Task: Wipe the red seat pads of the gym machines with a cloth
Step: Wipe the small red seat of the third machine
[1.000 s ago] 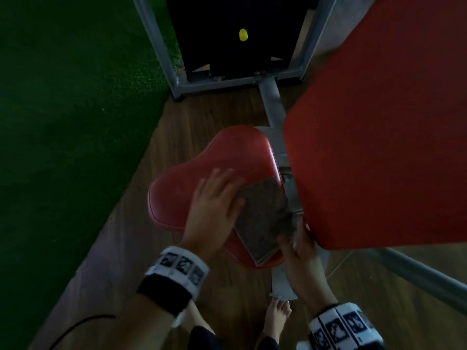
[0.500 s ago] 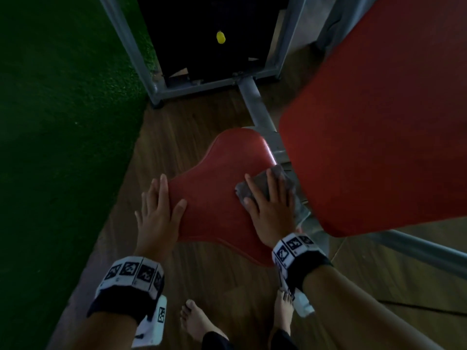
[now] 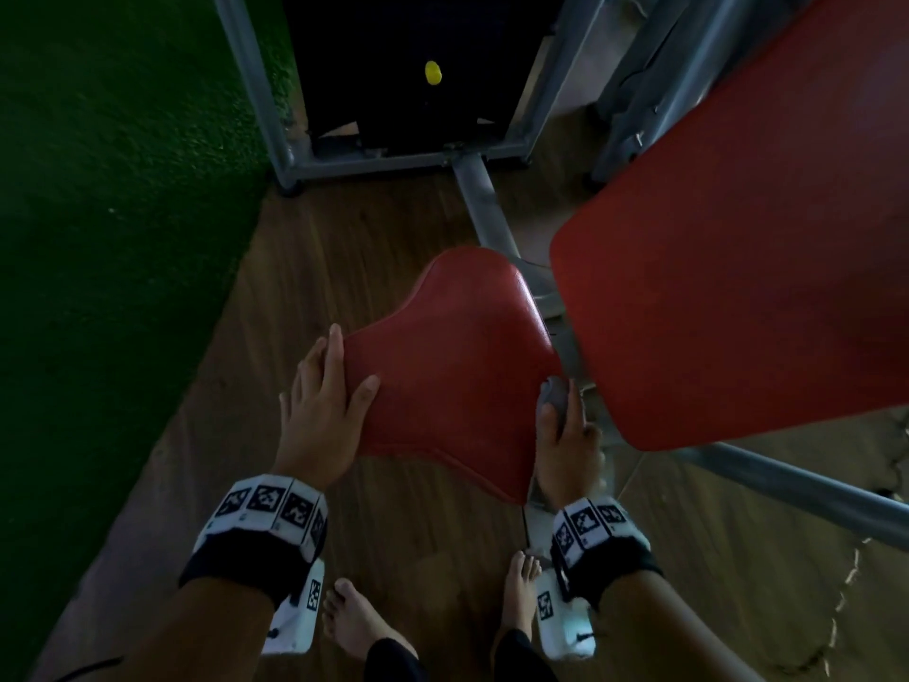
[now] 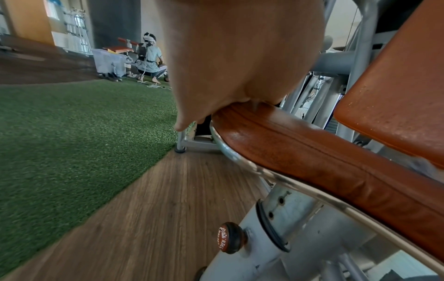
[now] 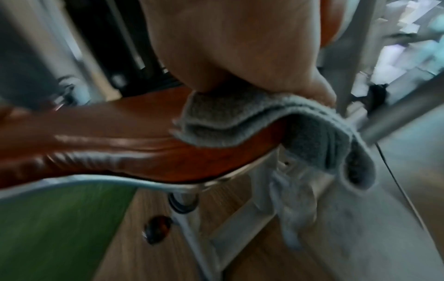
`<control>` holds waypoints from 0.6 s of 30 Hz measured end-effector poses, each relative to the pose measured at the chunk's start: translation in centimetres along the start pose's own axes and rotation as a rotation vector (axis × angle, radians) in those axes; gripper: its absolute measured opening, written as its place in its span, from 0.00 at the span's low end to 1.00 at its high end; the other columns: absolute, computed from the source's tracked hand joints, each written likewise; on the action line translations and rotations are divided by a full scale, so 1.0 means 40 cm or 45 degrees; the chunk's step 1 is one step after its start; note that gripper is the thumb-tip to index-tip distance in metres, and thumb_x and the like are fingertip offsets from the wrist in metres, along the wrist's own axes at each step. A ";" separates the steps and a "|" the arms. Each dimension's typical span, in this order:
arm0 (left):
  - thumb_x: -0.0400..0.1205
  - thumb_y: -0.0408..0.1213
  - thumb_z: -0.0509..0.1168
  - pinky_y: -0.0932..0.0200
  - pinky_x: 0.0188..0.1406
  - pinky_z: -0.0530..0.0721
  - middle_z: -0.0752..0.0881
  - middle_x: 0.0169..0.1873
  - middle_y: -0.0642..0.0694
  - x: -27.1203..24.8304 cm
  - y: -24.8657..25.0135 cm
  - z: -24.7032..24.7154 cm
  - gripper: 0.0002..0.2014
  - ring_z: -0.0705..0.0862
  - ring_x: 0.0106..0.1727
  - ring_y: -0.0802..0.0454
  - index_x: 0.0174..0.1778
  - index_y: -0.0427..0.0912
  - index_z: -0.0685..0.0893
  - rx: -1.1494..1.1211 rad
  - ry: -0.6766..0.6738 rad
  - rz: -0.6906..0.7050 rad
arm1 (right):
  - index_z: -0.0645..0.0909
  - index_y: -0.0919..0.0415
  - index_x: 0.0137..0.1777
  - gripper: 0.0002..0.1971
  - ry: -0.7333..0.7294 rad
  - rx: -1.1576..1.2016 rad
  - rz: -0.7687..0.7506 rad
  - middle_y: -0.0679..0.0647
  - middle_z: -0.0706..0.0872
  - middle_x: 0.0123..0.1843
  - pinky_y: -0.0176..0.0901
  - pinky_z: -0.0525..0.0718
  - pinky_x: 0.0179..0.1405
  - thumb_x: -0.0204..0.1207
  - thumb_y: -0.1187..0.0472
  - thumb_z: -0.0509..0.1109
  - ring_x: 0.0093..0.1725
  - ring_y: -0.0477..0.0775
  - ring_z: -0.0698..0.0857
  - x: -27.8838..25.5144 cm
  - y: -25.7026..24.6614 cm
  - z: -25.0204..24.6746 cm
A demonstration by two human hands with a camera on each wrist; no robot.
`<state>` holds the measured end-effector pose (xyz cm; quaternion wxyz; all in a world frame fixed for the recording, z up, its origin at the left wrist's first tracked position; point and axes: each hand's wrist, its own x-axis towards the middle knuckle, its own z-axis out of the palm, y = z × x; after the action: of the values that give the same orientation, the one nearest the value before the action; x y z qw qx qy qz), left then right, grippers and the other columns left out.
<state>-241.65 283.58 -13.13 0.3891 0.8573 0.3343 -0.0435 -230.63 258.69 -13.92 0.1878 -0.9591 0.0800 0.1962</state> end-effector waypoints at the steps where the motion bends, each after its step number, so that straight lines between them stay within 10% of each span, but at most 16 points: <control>1: 0.82 0.65 0.47 0.29 0.78 0.51 0.49 0.83 0.50 0.001 -0.003 0.001 0.36 0.52 0.83 0.45 0.81 0.64 0.35 -0.009 -0.003 0.001 | 0.49 0.35 0.83 0.30 0.020 0.103 0.068 0.67 0.73 0.72 0.63 0.76 0.62 0.82 0.35 0.49 0.65 0.70 0.78 -0.018 0.009 0.008; 9: 0.81 0.65 0.46 0.29 0.78 0.54 0.51 0.82 0.50 0.002 -0.012 0.004 0.36 0.55 0.83 0.45 0.81 0.64 0.34 -0.039 0.001 0.048 | 0.52 0.47 0.85 0.30 0.281 0.712 0.186 0.69 0.72 0.74 0.49 0.80 0.56 0.85 0.50 0.57 0.64 0.66 0.79 -0.173 0.010 0.101; 18: 0.81 0.65 0.47 0.31 0.78 0.56 0.53 0.81 0.48 0.008 -0.018 0.009 0.36 0.56 0.82 0.43 0.81 0.64 0.35 -0.041 0.018 0.072 | 0.59 0.60 0.84 0.25 0.252 0.654 0.165 0.66 0.71 0.77 0.39 0.67 0.63 0.88 0.54 0.52 0.75 0.63 0.72 -0.052 0.023 0.006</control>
<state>-241.77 283.84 -13.93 0.4015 0.8603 0.3133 -0.0212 -232.81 258.09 -13.58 0.4029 -0.8875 0.2063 0.0864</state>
